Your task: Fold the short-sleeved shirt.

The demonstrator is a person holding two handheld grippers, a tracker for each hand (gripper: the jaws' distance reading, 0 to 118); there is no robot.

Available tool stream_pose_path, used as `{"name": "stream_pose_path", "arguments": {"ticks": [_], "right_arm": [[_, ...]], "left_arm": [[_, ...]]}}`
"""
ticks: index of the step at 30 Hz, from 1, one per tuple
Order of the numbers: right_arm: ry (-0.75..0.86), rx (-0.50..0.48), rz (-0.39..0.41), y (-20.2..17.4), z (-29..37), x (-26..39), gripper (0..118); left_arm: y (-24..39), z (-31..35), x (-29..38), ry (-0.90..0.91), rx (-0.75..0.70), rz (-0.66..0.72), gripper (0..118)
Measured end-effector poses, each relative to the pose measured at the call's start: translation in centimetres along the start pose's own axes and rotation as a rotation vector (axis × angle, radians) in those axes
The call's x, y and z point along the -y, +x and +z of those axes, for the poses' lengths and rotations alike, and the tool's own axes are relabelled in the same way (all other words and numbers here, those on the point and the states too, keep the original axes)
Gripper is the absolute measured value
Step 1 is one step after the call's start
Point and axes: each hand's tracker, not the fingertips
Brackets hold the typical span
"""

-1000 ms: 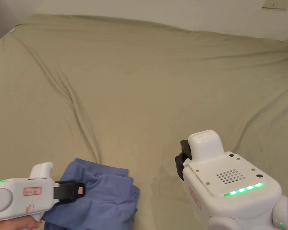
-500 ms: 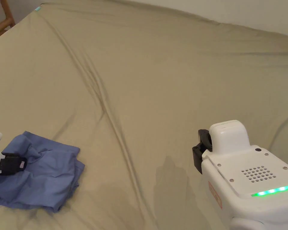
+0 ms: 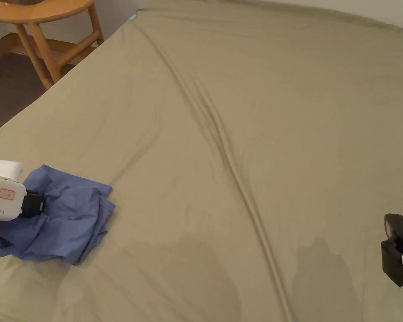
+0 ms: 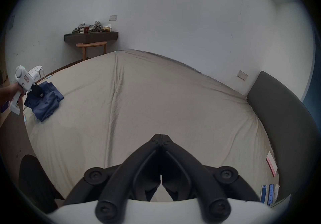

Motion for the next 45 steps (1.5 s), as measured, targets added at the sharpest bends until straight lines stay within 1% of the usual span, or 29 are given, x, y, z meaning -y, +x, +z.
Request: {"name": "stream_pose_path", "arguments": {"ticks": [3,4,5,7,8,9,10,11,12,14,15,17,19,20,21,22,24,26,31,32,33,34,35,36,37,38,40,41,45], "right_arm": [[-0.005,0.001,-0.008,0.1,-0.2,-0.2,0],[-0.005,0.000,-0.010,0.2,-0.1,-0.2,0],[-0.004,0.000,-0.011,0.4,0.1,-0.2,0],[0.006,0.006,-0.011,1.1,0.6,-0.2,0],[0.012,0.009,-0.015,1.6,0.9,-0.3,0],[0.017,0.011,-0.021,2.1,1.2,-0.2,0],[0.024,0.018,-0.028,2.7,1.6,-0.2,0],[0.034,0.026,-0.031,3.3,2.1,-0.3,0],[0.044,0.037,-0.032,3.9,2.6,-0.3,0],[0.069,0.055,-0.039,5.2,3.6,-0.5,0],[0.083,0.065,-0.043,5.9,4.3,-0.6,0],[0.115,0.086,-0.046,7.1,5.6,-0.9,0],[0.145,0.105,-0.047,8.3,7.1,-1.2,0],[0.160,0.114,-0.046,8.9,7.8,-1.3,0],[0.181,0.128,-0.050,9.3,8.6,-1.4,0],[0.197,0.133,-0.052,9.8,9.4,-1.5,0],[0.238,0.146,-0.055,10.6,11.1,-1.7,0],[0.281,0.160,-0.054,10.5,13.3,-2.1,0],[0.351,0.188,-0.049,11.6,16.8,-1.5,0],[0.358,0.195,-0.047,11.7,17.3,-1.2,0],[0.367,0.199,-0.048,11.5,17.8,-1.1,0],[0.379,0.200,-0.049,11.5,18.3,-0.7,0],[0.386,0.199,-0.049,11.5,18.7,-0.5,0],[0.393,0.200,-0.049,11.4,19.1,-0.2,0],[0.400,0.203,-0.046,11.4,19.3,0.2,0],[0.404,0.208,-0.043,11.3,19.6,0.4,0],[0.410,0.217,-0.045,11.1,20.0,1.0,0],[0.413,0.218,-0.050,11.1,20.0,1.2,0],[0.427,0.231,-0.096,11.7,20.1,2.3,0]], "left_arm": [[0.7,-0.5,0.0,-0.014,-0.014,-0.020,26],[1.2,-0.3,-0.2,-0.011,-0.036,-0.027,29],[2.0,0.1,-0.2,0.004,-0.093,-0.051,42],[3.8,1.1,-0.2,0.077,-0.261,-0.148,75],[3.6,1.4,-0.8,0.128,-0.283,-0.165,94],[4.1,2.6,-1.1,0.198,-0.276,-0.138,101],[4.6,4.5,-1.7,0.279,-0.229,-0.077,102],[5.4,6.3,-2.1,0.348,-0.115,0.013,102],[6.6,8.8,-2.7,0.386,-0.065,0.075,102],[9.2,12.9,-3.2,0.478,0.040,0.166,102],[10.9,15.1,-3.2,0.563,0.081,0.183,102],[14.4,19.3,-2.9,0.713,0.153,0.184,104],[18.5,23.3,-1.5,0.884,0.243,0.168,113],[21.2,25.0,-0.9,0.931,0.240,0.167,116],[23.9,26.8,0.0,0.969,0.222,0.173,116],[26.0,28.4,0.7,1.009,0.239,0.165,116],[29.8,31.0,2.2,1.040,0.276,0.177,116],[33.2,33.2,3.7,1.074,0.287,0.168,116],[40.4,37.5,7.4,1.178,0.247,0.026,115],[41.1,37.1,7.8,1.194,0.242,-0.003,114],[42.0,37.5,8.4,1.201,0.238,-0.031,109],[42.9,37.9,9.2,1.208,0.239,-0.067,95],[43.8,38.1,9.8,1.217,0.231,-0.095,61],[44.5,38.1,10.3,1.222,0.207,-0.109,31],[45.2,38.2,10.7,1.215,0.188,-0.128,8],[45.6,38.2,11.1,1.210,0.200,-0.137,4],[46.5,38.3,11.9,1.184,0.255,-0.173,3],[46.8,38.2,12.2,1.182,0.254,-0.178,1],[47.9,38.0,13.6,1.186,0.229,-0.235,0]]}}
